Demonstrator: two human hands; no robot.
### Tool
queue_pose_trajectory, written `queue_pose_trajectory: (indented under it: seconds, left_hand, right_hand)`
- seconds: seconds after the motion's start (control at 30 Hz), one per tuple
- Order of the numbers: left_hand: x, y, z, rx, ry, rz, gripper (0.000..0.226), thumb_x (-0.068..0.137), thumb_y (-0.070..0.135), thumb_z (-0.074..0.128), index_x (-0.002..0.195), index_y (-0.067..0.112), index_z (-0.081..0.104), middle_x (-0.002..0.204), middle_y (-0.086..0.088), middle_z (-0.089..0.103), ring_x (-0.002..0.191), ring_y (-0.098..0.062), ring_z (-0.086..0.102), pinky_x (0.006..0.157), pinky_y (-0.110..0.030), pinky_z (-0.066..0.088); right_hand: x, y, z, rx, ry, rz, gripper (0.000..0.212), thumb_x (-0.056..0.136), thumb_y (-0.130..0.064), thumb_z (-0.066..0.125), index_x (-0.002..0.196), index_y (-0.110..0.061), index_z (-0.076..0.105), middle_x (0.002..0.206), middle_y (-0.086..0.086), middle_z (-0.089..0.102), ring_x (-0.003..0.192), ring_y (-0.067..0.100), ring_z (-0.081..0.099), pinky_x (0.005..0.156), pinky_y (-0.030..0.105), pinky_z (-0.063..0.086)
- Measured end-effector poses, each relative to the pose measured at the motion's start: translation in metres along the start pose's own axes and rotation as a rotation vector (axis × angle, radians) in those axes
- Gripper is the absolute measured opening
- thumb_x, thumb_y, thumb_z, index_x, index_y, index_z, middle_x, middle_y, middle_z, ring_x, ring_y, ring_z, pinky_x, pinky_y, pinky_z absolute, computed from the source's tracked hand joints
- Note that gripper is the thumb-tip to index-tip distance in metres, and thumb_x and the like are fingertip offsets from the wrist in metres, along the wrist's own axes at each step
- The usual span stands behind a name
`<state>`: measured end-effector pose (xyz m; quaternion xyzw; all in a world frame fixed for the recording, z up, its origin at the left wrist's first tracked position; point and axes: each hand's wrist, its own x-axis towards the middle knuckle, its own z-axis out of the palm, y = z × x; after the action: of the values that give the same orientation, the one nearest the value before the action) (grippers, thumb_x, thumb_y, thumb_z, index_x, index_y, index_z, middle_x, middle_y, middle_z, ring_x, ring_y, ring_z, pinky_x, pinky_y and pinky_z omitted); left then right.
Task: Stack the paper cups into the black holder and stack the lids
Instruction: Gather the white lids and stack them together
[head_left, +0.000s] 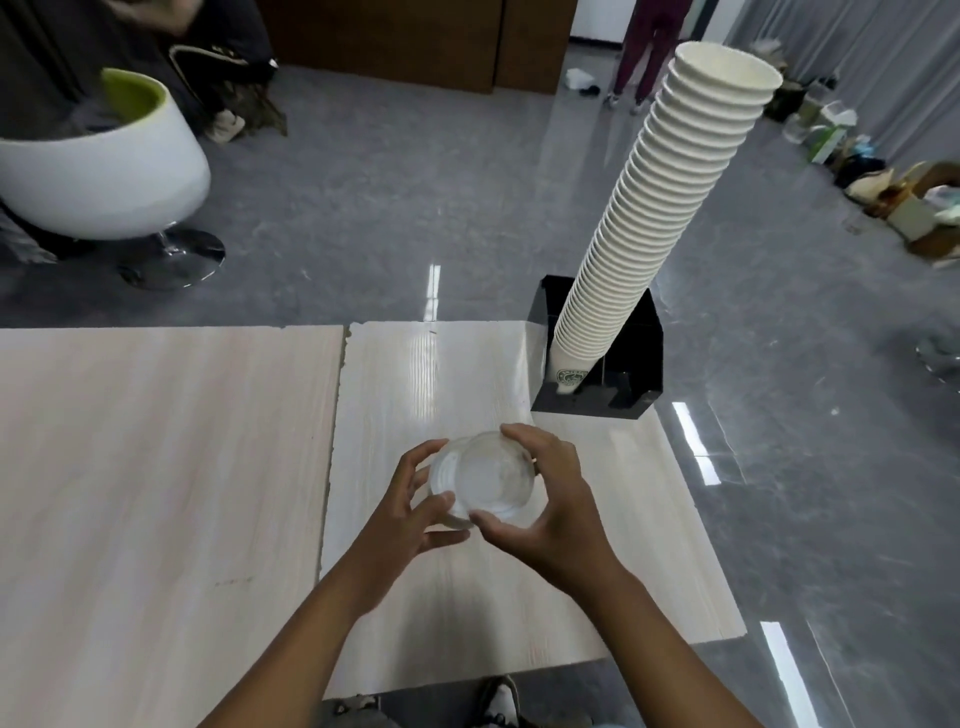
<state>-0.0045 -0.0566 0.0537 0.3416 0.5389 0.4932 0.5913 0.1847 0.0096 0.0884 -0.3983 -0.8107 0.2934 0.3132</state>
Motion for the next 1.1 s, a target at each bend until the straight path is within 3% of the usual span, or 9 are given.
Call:
queue_pose_trajectory:
  seconds: [0.23, 0.37, 0.47, 0.7, 0.97, 1.1]
  left_hand:
    - [-0.008, 0.02, -0.032, -0.076, -0.053, 0.017, 0.055, 0.092, 0.06, 0.055, 0.144, 0.046, 0.046, 0.149, 0.008, 0.054, 0.13, -0.027, 0.063, 0.098, -0.053, 0.059]
    - [-0.009, 0.032, -0.042, -0.031, -0.112, 0.031, 0.07, 0.078, 0.073, 0.071, 0.141, 0.056, 0.044, 0.152, 0.006, 0.051, 0.13, -0.028, 0.062, 0.098, -0.05, 0.06]
    - [-0.007, 0.038, -0.043, -0.016, -0.146, 0.011, 0.065, 0.078, 0.062, 0.076, 0.135, 0.062, 0.045, 0.153, 0.003, 0.048, 0.13, -0.031, 0.06, 0.097, -0.047, 0.061]
    - [0.002, 0.05, -0.018, -0.007, -0.252, -0.009, 0.06, 0.079, 0.051, 0.077, 0.13, 0.064, 0.048, 0.149, 0.006, 0.05, 0.121, -0.024, 0.068, 0.089, -0.038, 0.062]
    - [0.029, 0.056, 0.048, -0.003, -0.364, -0.058, 0.065, 0.07, 0.056, 0.083, 0.127, 0.063, 0.052, 0.151, -0.001, 0.049, 0.126, -0.032, 0.064, 0.093, -0.047, 0.062]
    - [0.051, 0.053, 0.088, -0.008, -0.355, -0.077, 0.055, 0.081, 0.042, 0.08, 0.126, 0.061, 0.055, 0.148, -0.001, 0.053, 0.123, -0.032, 0.067, 0.093, -0.048, 0.062]
  right_hand:
    - [0.014, -0.037, 0.03, -0.005, -0.011, 0.044, 0.087, 0.07, -0.067, 0.079, 0.143, -0.036, 0.044, 0.142, -0.03, 0.043, 0.13, -0.003, 0.043, 0.108, 0.012, 0.039]
    - [0.017, -0.051, 0.041, 0.003, 0.005, 0.083, 0.087, 0.073, -0.064, 0.081, 0.146, -0.033, 0.043, 0.144, -0.027, 0.045, 0.131, -0.002, 0.046, 0.108, 0.013, 0.042]
    - [0.015, -0.061, 0.038, 0.023, 0.033, 0.122, 0.088, 0.075, -0.063, 0.081, 0.148, -0.038, 0.037, 0.146, -0.031, 0.041, 0.134, 0.002, 0.045, 0.107, 0.014, 0.043]
    - [-0.013, -0.061, 0.007, 0.087, 0.13, 0.254, 0.093, 0.077, -0.051, 0.087, 0.151, -0.037, 0.034, 0.151, -0.021, 0.041, 0.139, 0.01, 0.044, 0.109, 0.037, 0.049]
    - [-0.037, -0.028, -0.044, 0.094, 0.227, 0.337, 0.084, 0.079, -0.042, 0.087, 0.147, -0.048, 0.037, 0.147, -0.033, 0.04, 0.135, 0.001, 0.045, 0.098, 0.026, 0.055]
    - [-0.034, -0.003, -0.071, 0.177, 0.293, 0.393, 0.082, 0.078, -0.034, 0.089, 0.142, -0.049, 0.04, 0.138, -0.042, 0.043, 0.13, -0.007, 0.046, 0.097, 0.022, 0.055]
